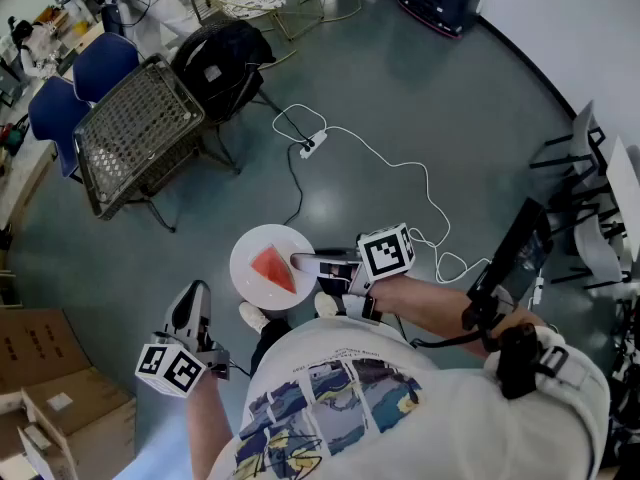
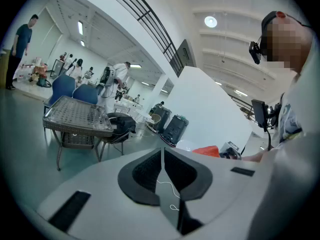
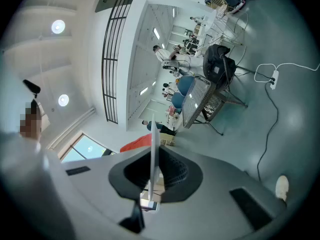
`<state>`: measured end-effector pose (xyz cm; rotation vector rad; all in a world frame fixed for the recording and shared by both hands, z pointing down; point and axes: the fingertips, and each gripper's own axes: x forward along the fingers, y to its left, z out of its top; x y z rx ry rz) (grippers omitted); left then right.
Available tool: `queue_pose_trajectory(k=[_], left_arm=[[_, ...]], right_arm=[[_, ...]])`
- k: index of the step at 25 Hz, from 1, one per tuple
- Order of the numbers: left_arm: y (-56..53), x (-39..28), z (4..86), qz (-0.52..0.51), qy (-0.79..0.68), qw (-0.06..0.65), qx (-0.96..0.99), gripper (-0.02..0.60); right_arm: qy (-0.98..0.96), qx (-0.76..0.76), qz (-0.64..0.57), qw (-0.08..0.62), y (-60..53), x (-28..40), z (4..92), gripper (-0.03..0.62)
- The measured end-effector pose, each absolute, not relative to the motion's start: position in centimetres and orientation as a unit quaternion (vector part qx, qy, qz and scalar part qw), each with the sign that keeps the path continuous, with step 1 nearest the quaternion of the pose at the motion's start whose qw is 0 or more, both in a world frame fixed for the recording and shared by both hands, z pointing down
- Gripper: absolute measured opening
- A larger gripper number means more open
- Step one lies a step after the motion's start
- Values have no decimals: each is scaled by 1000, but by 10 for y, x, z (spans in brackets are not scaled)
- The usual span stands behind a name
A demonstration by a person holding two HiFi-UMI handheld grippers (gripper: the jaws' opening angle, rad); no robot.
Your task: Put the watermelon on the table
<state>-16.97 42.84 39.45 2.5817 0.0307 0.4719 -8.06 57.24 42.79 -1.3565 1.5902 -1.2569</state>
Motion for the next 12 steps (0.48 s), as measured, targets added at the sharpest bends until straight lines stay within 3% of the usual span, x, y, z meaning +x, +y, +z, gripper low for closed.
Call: queue_pose_trajectory(k=[12], left_arm=[[470,-165,398,187,6,246,951,29]], right_arm=[[619,-510,-492,339,602,-69,438,23]])
